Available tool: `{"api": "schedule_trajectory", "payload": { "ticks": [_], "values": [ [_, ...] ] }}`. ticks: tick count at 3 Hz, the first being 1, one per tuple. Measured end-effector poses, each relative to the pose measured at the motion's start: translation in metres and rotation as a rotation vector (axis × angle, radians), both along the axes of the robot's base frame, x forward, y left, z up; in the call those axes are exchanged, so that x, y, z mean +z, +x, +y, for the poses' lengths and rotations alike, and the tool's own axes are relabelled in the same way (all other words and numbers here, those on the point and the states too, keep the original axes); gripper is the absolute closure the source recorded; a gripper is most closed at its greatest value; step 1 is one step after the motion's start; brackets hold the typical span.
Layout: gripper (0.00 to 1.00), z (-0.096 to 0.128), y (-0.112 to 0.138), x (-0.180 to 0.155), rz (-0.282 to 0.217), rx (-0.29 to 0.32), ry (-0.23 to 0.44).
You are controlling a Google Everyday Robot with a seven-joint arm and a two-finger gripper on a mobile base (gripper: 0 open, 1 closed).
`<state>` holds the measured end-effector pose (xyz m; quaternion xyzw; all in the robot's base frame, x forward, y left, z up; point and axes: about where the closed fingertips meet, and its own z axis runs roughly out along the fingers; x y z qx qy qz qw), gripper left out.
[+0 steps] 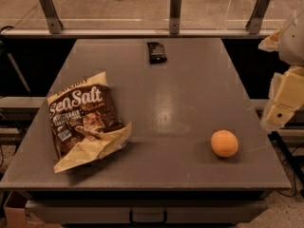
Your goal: Pick brown chip bag
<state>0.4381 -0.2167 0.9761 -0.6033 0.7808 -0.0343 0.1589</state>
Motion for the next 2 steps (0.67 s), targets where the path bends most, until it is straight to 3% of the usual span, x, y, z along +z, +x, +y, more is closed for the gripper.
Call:
{"api": "schedule_trajectory", "payload": {
  "ticks": [1, 2],
  "values": [
    [0.0, 0.0, 0.0, 0.0, 0.0, 0.0, 0.0],
    [0.0, 0.035, 0.013, 0.002, -0.02, 0.052, 0.048]
  ]
}}
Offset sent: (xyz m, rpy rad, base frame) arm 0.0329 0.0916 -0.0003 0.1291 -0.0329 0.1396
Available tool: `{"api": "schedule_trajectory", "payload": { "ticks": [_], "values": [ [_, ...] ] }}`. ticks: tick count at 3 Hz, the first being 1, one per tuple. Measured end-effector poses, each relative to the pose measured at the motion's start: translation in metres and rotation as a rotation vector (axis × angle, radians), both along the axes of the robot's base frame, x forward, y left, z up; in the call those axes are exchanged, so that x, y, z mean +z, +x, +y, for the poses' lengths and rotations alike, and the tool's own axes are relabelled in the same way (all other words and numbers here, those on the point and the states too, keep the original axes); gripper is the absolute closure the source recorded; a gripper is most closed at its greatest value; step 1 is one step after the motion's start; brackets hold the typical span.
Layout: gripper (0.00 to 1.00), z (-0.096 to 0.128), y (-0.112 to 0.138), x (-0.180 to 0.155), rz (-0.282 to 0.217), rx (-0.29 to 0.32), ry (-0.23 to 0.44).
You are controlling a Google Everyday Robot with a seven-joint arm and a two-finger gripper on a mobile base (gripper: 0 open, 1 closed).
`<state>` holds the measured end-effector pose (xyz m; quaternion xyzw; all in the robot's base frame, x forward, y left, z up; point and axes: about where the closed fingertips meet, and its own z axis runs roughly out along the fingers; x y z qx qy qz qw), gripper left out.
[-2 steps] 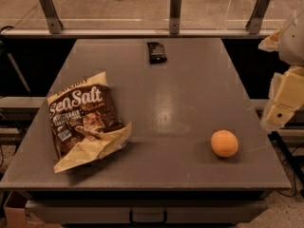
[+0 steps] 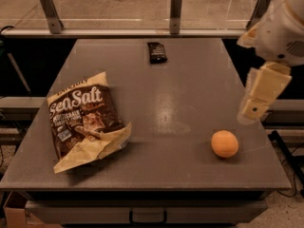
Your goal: Pick brown chip bag
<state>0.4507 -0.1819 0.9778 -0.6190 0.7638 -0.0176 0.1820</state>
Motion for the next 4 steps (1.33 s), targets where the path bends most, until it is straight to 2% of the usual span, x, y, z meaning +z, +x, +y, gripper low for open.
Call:
{"api": "schedule_trajectory", "payload": {
  "ticks": [1, 2, 3, 4],
  "values": [
    [0.0, 0.069, 0.02, -0.002, -0.022, 0.11, 0.089],
    [0.0, 0.144, 0.037, -0.009, -0.02, 0.217, 0.19],
    [0.0, 0.216, 0.046, -0.015, -0.022, 0.297, 0.293],
    [0.0, 0.216, 0.046, -0.015, -0.023, 0.297, 0.293]
  ]
}}
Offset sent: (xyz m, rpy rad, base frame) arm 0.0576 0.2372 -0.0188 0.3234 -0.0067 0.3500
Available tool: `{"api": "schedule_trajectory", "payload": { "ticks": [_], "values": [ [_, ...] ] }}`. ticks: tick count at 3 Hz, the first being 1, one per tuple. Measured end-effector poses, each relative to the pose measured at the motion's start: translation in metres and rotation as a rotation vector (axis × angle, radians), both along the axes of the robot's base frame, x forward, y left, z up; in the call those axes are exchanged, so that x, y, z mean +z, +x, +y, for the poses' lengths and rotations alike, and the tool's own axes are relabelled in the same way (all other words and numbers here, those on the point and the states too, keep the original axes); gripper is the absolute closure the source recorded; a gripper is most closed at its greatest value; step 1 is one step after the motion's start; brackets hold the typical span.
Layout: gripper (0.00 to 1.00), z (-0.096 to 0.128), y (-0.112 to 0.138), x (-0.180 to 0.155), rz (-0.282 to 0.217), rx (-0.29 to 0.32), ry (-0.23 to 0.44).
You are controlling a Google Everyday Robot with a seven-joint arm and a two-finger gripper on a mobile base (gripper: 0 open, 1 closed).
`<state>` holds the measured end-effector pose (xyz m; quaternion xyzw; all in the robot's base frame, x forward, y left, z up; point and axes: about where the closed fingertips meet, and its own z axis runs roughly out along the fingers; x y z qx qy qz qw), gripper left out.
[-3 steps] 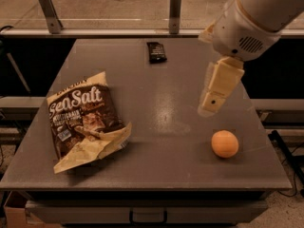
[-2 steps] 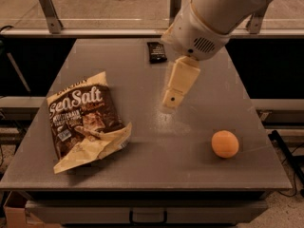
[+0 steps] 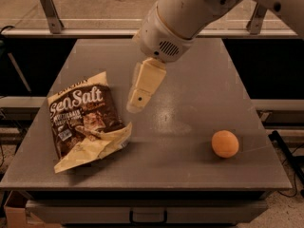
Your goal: Pick brown chip bag
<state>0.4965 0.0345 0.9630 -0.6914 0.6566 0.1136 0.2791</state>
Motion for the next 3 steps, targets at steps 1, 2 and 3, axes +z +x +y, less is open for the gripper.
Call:
{"api": "schedule_trajectory", "payload": {
  "ticks": [1, 2, 3],
  "values": [
    [0.0, 0.019, 0.004, -0.007, 0.001, -0.007, 0.025],
    [0.0, 0.054, 0.013, -0.028, 0.023, -0.003, 0.072],
    [0.0, 0.09, 0.027, -0.056, 0.051, 0.011, 0.112]
  ]
}}
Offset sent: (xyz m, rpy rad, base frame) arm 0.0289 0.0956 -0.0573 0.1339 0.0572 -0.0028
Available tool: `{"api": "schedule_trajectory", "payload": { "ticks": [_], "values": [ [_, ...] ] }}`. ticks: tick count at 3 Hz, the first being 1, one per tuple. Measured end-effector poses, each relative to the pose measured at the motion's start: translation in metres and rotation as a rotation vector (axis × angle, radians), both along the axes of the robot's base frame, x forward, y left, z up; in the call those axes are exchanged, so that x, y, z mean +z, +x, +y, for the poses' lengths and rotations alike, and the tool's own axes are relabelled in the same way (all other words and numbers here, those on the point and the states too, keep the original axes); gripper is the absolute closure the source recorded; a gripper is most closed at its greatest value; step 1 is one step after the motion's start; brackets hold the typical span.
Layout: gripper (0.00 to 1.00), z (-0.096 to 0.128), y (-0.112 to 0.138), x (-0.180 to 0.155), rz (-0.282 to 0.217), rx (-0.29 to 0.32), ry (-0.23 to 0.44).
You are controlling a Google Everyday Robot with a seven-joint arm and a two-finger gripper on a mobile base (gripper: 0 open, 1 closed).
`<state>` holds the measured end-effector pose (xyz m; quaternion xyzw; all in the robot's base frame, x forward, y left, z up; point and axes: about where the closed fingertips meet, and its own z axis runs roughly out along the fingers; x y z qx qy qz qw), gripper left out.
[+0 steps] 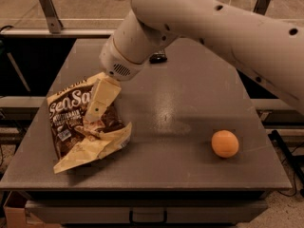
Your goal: Pick brown chip bag
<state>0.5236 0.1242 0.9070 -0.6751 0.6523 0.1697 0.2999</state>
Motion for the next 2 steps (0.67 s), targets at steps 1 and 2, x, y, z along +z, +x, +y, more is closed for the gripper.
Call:
{"api": "schedule_trajectory", "payload": {
  "ticks": [1, 2],
  "values": [
    [0.0, 0.019, 0.011, -0.028, 0.04, -0.021, 0.033],
    [0.18, 0.027, 0.012, -0.046, 0.087, -0.06, 0.041]
  ]
}}
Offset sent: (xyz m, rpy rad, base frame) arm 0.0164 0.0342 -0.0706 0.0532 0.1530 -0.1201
